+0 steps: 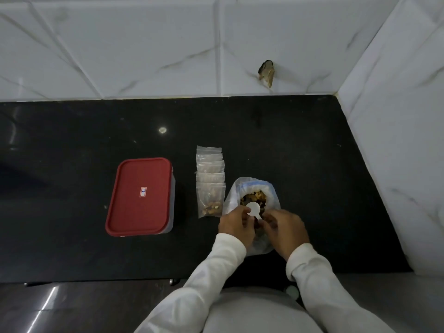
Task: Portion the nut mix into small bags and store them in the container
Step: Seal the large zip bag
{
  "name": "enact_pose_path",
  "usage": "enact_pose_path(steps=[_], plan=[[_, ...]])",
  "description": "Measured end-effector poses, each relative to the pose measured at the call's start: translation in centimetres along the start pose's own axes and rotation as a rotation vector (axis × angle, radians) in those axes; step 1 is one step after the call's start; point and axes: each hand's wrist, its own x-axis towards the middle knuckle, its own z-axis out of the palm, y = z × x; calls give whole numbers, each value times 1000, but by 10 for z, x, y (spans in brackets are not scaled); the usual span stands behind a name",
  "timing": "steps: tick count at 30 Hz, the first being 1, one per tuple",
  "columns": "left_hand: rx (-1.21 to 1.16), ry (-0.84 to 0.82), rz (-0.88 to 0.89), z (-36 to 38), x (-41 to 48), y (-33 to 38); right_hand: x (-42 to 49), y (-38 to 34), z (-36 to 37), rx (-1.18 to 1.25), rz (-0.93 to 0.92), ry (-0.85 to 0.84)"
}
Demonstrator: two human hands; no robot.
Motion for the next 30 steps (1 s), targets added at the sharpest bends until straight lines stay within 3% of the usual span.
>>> enact_pose_path(steps=[4,9,14,17,21,25,30], plan=[[6,-59,-109,6,6,9,6,-2,1,-7,81,-103],[-63,-40,-106,7,3,16,7,1,-6,239,100,-135],[-287,81,30,9,-7,33,-4,3,-37,629,137,48],[-347,-4,76,28,6,52,-2,14,-56,742,211,190],[-386,-157,69,66,23,77,11,38,-68,683,301,255],[-451,-268,-97,101,38,80,28,66,-63,553,405,216],[-483,-284,-218,112,38,90,37,85,-52,469,446,147]])
